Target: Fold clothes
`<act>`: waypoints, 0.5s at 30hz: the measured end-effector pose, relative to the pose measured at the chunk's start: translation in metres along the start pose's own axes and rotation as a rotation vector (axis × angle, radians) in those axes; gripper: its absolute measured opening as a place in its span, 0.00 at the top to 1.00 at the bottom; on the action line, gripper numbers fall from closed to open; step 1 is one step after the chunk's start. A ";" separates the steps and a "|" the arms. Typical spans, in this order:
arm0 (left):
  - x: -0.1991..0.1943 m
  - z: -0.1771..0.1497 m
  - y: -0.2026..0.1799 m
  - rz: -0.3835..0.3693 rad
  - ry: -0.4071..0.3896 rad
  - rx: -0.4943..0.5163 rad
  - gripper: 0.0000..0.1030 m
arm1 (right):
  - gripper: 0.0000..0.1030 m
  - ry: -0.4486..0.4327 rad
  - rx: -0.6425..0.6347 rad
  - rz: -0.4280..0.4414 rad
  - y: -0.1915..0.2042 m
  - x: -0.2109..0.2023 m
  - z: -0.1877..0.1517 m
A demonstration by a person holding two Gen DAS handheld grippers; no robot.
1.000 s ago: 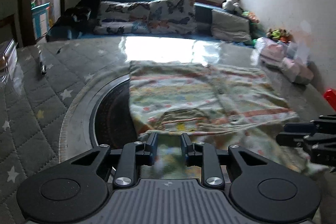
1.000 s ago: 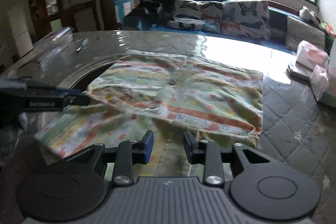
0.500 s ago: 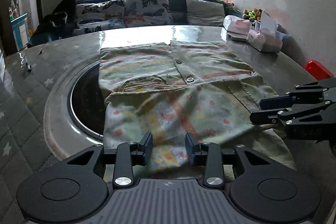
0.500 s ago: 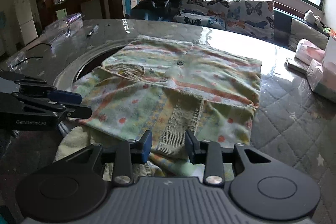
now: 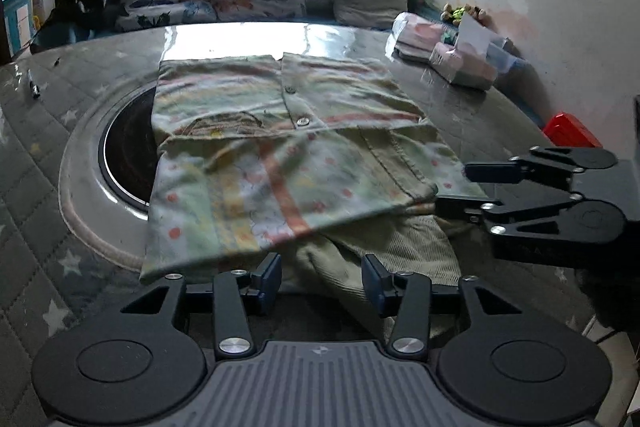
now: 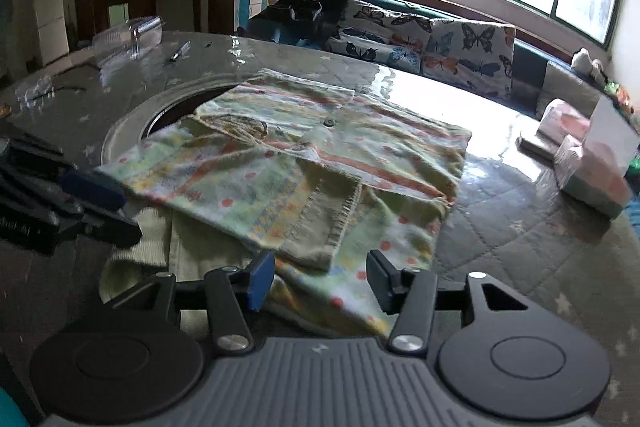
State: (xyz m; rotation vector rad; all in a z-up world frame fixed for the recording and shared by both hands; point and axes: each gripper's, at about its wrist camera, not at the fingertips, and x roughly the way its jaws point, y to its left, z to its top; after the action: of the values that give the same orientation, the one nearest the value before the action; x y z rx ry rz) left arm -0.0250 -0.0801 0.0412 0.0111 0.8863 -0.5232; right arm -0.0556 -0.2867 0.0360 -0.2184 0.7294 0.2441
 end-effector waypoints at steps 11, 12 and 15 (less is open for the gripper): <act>0.006 -0.006 0.002 -0.051 0.083 -0.095 0.60 | 0.44 0.027 -0.088 -0.031 0.002 -0.015 -0.025; 0.006 -0.006 0.001 -0.059 0.087 -0.096 0.60 | 0.43 0.027 -0.098 -0.031 0.003 -0.016 -0.027; 0.010 -0.006 -0.001 -0.080 0.105 -0.101 0.74 | 0.41 0.023 -0.131 -0.024 0.007 -0.017 -0.031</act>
State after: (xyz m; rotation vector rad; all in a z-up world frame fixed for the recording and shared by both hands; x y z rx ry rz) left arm -0.0253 -0.0840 0.0304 -0.0897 1.0180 -0.5558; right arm -0.0892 -0.2909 0.0246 -0.3545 0.7339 0.2669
